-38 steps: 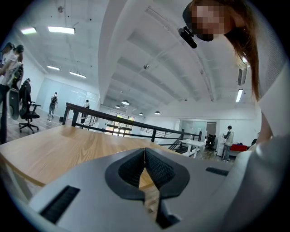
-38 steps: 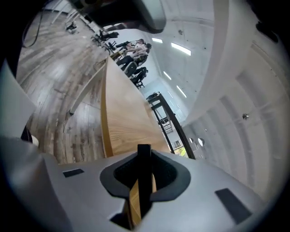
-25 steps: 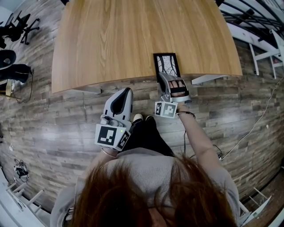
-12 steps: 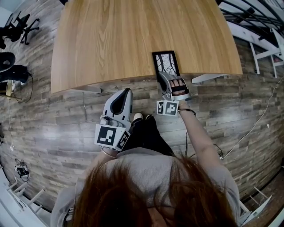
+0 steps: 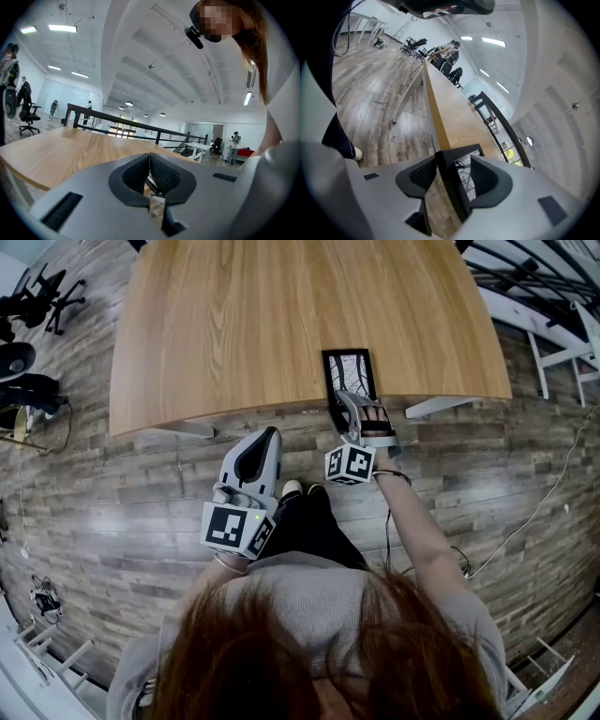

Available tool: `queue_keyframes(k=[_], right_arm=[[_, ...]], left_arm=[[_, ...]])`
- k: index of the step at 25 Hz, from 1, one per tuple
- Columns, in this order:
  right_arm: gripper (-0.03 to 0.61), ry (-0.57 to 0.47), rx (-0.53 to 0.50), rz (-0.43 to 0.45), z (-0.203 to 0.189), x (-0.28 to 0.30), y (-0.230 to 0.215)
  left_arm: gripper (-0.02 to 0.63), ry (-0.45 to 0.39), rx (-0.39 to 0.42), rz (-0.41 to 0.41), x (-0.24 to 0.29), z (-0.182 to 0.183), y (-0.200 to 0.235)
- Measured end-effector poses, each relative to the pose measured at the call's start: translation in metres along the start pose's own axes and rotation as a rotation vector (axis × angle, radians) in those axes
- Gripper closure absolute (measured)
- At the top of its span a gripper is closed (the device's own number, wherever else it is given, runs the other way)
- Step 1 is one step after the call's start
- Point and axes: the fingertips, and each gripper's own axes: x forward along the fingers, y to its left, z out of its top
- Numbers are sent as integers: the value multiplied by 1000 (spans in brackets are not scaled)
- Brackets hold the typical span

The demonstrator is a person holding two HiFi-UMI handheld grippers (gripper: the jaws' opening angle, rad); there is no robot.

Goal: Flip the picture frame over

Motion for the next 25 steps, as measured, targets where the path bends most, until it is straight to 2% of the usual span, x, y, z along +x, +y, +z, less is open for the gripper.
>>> queue_keyframes(k=[5,10,13,18,21,23,25], right_arm=[[299,-31,57,8,2,-8,-5],[290,-50,111,-21,10,-28,-14],[291,-74,189,-67,20,-52,-27],[291,-148,437,-170,28,-89,-66],[293,-229,562,-221,37,-118,-90],[293,-308,693,-225,46,-140,-107],[295,-394,871,-211,52,-159,-119]], left_arm=[[606,5,-1,-2,-1,-4,-1],[606,-2,1,-8,0,-2,-3],[606,-13,5,-12,1,2,-5],[606,-20,14,-12,4,5,-10],[606,-38,20,-18,4,11,-16],[606,-58,29,-29,4,18,-22],[606,-70,42,-44,6,24,-29]])
